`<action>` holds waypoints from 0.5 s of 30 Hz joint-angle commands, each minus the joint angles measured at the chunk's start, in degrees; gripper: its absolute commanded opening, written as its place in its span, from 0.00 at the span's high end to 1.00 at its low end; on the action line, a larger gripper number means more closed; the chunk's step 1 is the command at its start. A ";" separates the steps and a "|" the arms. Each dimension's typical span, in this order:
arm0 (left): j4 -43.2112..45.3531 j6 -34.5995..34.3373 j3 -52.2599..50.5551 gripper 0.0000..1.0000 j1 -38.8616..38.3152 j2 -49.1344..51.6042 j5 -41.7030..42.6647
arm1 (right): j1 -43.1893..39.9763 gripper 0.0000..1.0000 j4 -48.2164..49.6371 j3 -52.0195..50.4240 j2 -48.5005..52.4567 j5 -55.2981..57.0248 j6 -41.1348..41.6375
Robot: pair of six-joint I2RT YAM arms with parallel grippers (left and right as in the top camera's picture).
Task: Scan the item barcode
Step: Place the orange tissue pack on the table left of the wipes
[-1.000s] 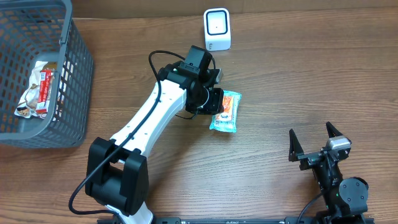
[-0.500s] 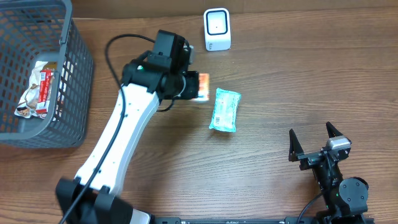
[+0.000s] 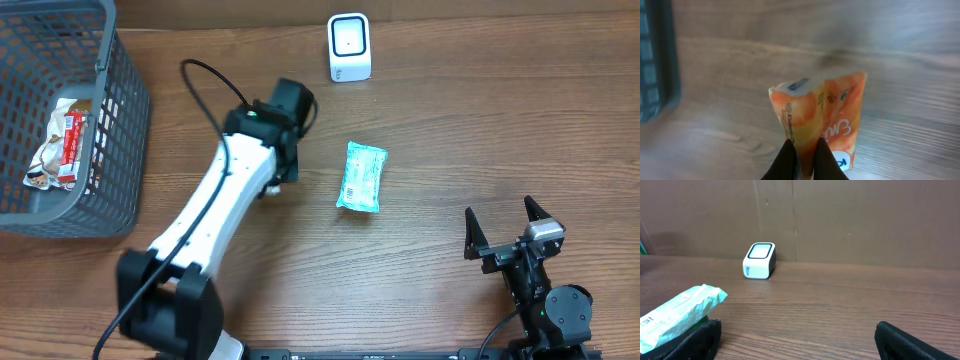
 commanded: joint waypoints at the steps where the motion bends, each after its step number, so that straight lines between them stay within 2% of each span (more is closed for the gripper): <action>1: 0.07 -8.48 -2.89 0.96 -2.78 3.67 -12.96 | -0.15 0.00 0.33 -0.59 -0.46 0.26 -0.04; 5: 0.44 -11.41 -3.98 0.96 -5.81 7.41 -18.43 | -0.15 0.00 0.35 -0.59 -0.46 0.26 -0.04; 15: 2.47 -11.39 -3.98 0.96 -9.60 18.51 -19.63 | -0.15 0.00 0.35 -0.59 -0.46 0.26 -0.04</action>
